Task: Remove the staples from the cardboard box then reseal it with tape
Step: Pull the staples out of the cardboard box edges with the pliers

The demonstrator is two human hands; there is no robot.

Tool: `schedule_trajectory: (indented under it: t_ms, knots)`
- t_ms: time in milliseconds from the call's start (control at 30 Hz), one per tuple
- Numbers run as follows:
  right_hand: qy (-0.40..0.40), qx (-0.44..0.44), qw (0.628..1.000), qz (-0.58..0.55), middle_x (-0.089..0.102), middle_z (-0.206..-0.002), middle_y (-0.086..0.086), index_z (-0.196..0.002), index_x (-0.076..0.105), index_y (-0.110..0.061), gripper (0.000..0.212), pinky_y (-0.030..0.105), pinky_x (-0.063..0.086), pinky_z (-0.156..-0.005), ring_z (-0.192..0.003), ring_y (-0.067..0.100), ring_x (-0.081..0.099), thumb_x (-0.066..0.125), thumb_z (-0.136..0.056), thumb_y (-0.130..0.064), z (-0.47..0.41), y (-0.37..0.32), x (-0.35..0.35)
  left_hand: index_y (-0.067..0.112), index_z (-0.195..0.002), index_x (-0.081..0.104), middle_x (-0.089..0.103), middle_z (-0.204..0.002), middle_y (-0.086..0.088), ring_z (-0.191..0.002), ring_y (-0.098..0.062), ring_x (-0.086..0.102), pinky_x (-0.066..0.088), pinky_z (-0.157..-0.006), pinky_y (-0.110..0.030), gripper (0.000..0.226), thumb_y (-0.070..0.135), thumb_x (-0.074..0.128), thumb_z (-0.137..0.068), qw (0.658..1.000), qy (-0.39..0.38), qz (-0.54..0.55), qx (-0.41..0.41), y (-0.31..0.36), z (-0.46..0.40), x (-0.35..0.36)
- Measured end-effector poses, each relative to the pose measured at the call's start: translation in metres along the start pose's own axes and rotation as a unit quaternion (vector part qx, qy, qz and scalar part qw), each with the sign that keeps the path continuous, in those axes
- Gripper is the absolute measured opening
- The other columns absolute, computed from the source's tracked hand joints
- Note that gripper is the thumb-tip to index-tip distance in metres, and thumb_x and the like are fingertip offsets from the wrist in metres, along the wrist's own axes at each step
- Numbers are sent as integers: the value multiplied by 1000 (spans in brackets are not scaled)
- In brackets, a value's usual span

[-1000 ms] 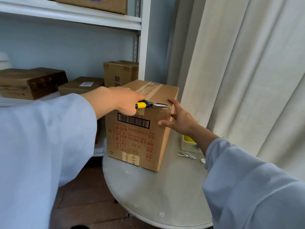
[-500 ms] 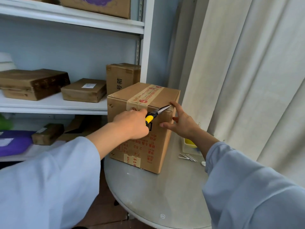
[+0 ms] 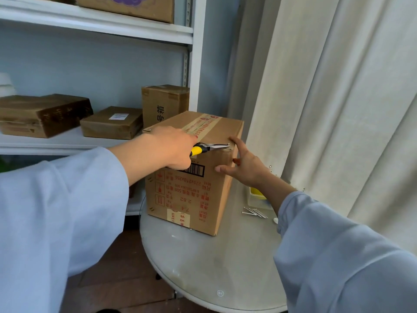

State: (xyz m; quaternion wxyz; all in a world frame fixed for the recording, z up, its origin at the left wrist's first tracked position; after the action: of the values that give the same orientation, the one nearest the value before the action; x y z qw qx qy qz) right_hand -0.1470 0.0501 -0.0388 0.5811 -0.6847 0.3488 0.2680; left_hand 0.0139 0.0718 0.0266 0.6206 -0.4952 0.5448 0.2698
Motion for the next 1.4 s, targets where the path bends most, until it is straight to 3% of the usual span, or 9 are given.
schedule_trajectory:
  t_ms: [133, 300, 500, 600, 667, 833, 1000, 1167, 1400]
  knots:
    - [2, 0, 1000, 3, 48, -141, 9, -148, 8, -38, 93, 49, 46, -101, -124, 34, 52, 71, -80, -46, 0, 0, 1, 22, -136, 38, 54, -129, -10, -104, -29, 56, 45, -71, -32, 51, 19, 48, -85, 999, 33, 33, -16, 4, 8, 4]
    - [11, -5, 1000, 7, 48, -141, 9, -148, 9, -37, 92, 47, 47, -99, -122, 34, 53, 72, -81, -42, -1, 1, 0, 17, -123, 44, 52, -90, -5, -82, -25, 53, 46, -63, -31, 39, 20, 50, -84, 980, 65, 174, -77, 20, 24, 26]
    - [8, -3, 1000, -2, 49, -140, 11, -148, 11, -37, 94, 49, 46, -100, -122, 34, 52, 75, -78, -42, -3, 0, 0, 16, -130, 38, 53, -94, -7, -83, -24, 52, 46, -65, -31, 46, 22, 49, -86, 992, 29, 110, -62, 16, 21, 20]
    - [2, -1, 1000, -4, 49, -139, 12, -147, 11, -38, 95, 50, 44, -101, -123, 35, 52, 75, -77, -44, -3, 0, 2, 16, -140, 29, 53, -127, -12, -92, -24, 52, 44, -69, -32, 56, 23, 47, -88, 999, -6, 19, -27, 5, 13, 6]
    - [2, -1, 1000, -8, 50, -139, 11, -147, 11, -38, 95, 50, 44, -101, -123, 35, 52, 74, -77, -45, -3, 1, 2, 17, -142, 27, 49, -135, -12, -88, -23, 48, 44, -67, -32, 57, 21, 45, -89, 1000, -14, -24, -3, 4, 8, -1]
    - [4, -3, 1000, -9, 49, -139, 10, -147, 11, -38, 93, 50, 46, -100, -123, 35, 52, 73, -79, -45, -4, 3, 1, 19, -136, 36, 54, -129, -12, -83, -23, 45, 42, -65, -31, 50, 20, 46, -87, 1000, 7, 8, 7, 4, 7, 1]
    - [10, -2, 1000, -5, 49, -140, 11, -147, 10, -39, 93, 49, 47, -100, -122, 35, 53, 74, -79, -42, -5, 4, 2, 16, -121, 45, 48, -86, -3, -80, -24, 48, 43, -64, -31, 38, 20, 51, -84, 989, 51, 127, -63, 17, 20, 21]
    - [11, -1, 1000, -3, 50, -140, 10, -147, 10, -39, 95, 49, 46, -100, -122, 34, 53, 75, -78, -42, -4, 3, 2, 14, -122, 41, 55, -96, -8, -83, -27, 50, 39, -61, -32, 38, 20, 50, -86, 988, 57, 120, -81, 22, 24, 26]
    - [3, 1, 1000, -14, 51, -139, 10, -147, 10, -40, 95, 50, 46, -100, -123, 35, 52, 75, -78, -42, -5, 3, 4, 14, -139, 29, 62, -111, -8, -95, -27, 61, 38, -57, -31, 55, 17, 49, -88, 991, 107, -46, -61, 10, 14, 6]
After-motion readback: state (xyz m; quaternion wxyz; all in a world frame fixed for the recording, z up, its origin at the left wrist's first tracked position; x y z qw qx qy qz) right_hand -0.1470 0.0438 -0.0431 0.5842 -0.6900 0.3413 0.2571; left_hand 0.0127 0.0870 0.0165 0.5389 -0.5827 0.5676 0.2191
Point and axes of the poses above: each hand's wrist, its own z-axis away from the middle knuckle, its own x-axis out of the palm, y = z × x, the point moved 9 cm from there along -z, towards the middle knuckle
